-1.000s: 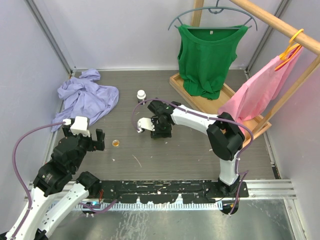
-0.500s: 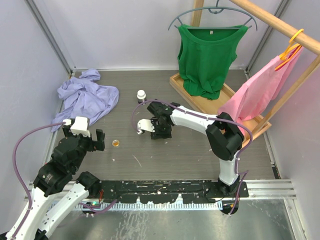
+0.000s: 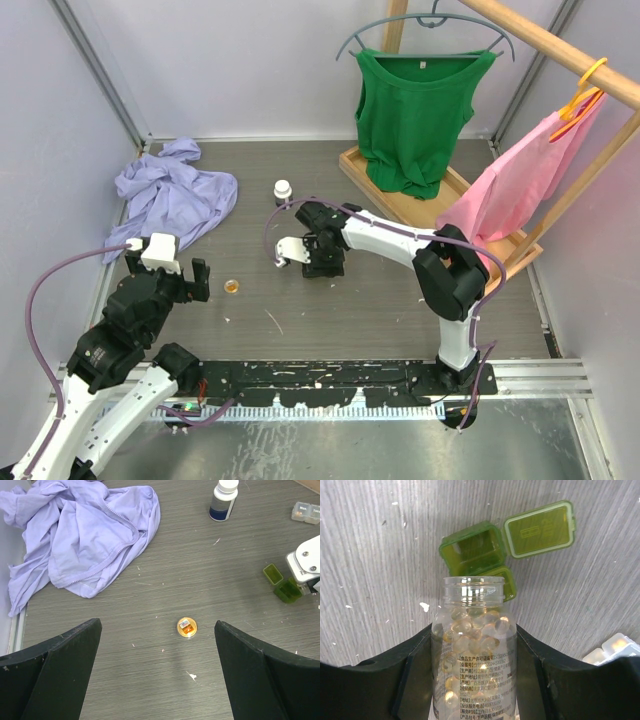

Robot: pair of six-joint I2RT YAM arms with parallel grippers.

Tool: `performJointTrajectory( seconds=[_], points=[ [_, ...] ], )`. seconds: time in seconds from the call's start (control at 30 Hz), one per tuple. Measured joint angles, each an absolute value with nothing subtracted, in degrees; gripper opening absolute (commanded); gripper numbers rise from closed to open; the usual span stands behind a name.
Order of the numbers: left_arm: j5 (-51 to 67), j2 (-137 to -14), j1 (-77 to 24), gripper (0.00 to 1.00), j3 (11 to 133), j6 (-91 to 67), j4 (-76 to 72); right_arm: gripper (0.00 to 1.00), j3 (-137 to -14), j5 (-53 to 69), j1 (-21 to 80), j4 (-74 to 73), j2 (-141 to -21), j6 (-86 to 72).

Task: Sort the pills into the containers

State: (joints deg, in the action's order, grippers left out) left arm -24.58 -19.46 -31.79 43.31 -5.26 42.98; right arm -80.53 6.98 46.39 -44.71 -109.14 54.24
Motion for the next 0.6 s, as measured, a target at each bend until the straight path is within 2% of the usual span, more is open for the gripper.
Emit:
performJointTrajectory(
  seconds=[0.33, 0.6],
  points=[
    [-24.2, -19.0, -31.8, 0.98, 43.2, -5.3, 42.9, 0.01, -80.1, 8.5, 45.5, -44.2, -108.8, 54.0],
    [-24.2, -18.7, -31.8, 0.98, 43.2, -5.3, 42.9, 0.01, -81.7, 20.7, 40.4, -46.1, -105.6, 51.6]
  ],
)
